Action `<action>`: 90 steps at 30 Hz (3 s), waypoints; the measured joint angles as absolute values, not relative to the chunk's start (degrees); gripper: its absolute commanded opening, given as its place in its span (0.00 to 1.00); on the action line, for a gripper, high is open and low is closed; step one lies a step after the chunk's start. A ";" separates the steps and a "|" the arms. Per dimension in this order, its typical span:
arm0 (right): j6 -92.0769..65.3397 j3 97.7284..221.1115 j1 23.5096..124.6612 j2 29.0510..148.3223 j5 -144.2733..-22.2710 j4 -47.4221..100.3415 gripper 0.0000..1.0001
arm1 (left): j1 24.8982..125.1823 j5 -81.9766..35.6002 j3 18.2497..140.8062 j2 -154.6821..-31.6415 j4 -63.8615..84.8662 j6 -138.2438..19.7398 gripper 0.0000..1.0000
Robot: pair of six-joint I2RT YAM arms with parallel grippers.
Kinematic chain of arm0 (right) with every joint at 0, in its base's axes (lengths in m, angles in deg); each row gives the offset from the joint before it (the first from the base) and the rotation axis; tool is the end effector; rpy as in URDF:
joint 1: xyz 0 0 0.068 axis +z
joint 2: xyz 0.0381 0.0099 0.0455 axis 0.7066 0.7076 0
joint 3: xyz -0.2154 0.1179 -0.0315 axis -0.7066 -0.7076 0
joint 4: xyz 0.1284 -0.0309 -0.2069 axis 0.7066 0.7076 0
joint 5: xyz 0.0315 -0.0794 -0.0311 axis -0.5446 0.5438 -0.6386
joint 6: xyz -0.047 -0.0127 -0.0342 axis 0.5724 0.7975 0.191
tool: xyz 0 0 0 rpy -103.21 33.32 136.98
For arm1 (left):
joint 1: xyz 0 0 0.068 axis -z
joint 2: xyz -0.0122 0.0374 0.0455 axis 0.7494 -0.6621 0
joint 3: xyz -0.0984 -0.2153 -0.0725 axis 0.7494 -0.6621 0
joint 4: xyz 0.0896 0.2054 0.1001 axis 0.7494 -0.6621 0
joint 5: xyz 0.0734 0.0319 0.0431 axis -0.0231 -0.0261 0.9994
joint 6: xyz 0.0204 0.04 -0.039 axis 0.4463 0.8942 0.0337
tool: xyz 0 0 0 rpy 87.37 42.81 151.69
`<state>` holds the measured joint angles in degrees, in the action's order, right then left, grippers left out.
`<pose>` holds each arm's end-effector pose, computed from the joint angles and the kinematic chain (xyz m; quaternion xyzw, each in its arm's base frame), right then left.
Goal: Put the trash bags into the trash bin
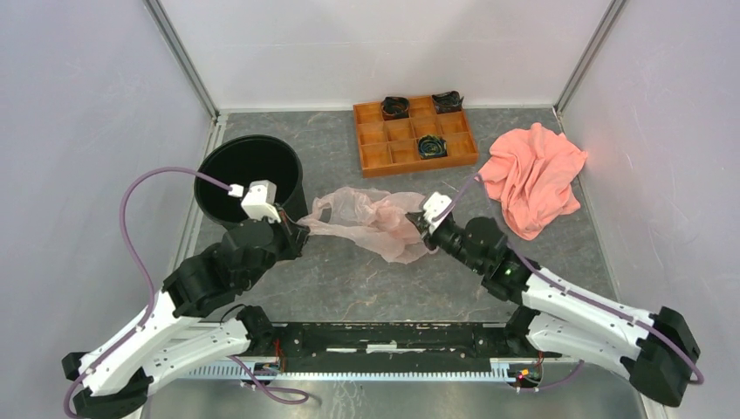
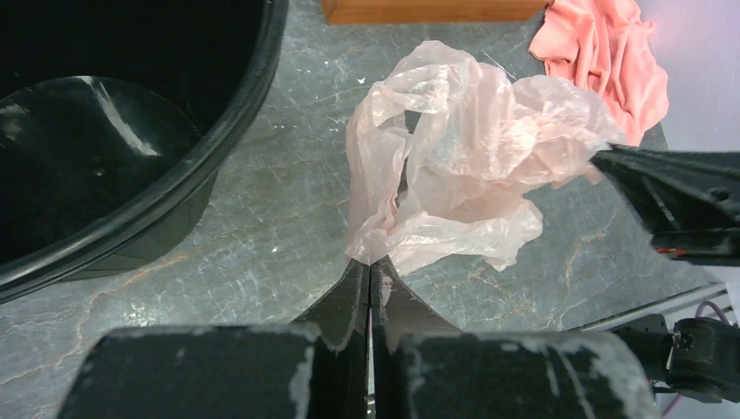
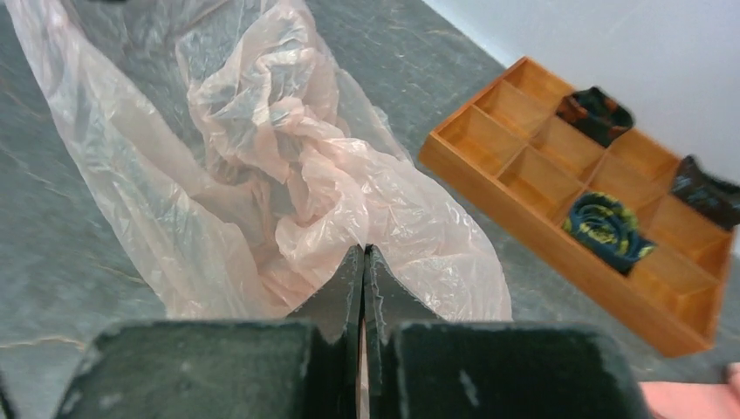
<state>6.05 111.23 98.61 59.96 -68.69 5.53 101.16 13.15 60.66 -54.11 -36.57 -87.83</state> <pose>0.1366 0.1769 0.2508 -0.3664 0.6367 0.1957 0.6497 0.0941 -0.0893 0.3255 -0.0339 0.8403 -0.2182 0.4951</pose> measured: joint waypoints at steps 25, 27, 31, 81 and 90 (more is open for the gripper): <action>-19.46 126.88 56.66 71.31 -99.36 36.26 0.00 | 101.16 5.61 57.66 -49.55 -41.49 -86.79 0.02; -16.47 133.26 58.24 75.31 -95.82 39.38 0.00 | 101.16 3.42 56.88 -50.92 -40.35 -86.83 0.02; -13.19 143.18 61.45 84.73 -90.61 42.09 0.00 | 101.16 -0.60 53.58 -52.34 -35.02 -87.90 0.02; -17.71 117.00 57.14 71.40 -86.83 31.60 0.98 | 101.16 0.01 65.03 -74.35 -26.02 -94.17 1.00; -22.21 104.08 50.74 72.18 -97.72 13.20 0.98 | 101.16 -0.16 54.38 -77.35 -27.06 -92.86 1.00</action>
<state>-22.21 104.08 50.74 72.18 -97.72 13.20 101.16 -0.16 54.38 -77.35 -27.06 -92.86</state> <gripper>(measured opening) 0.982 0.996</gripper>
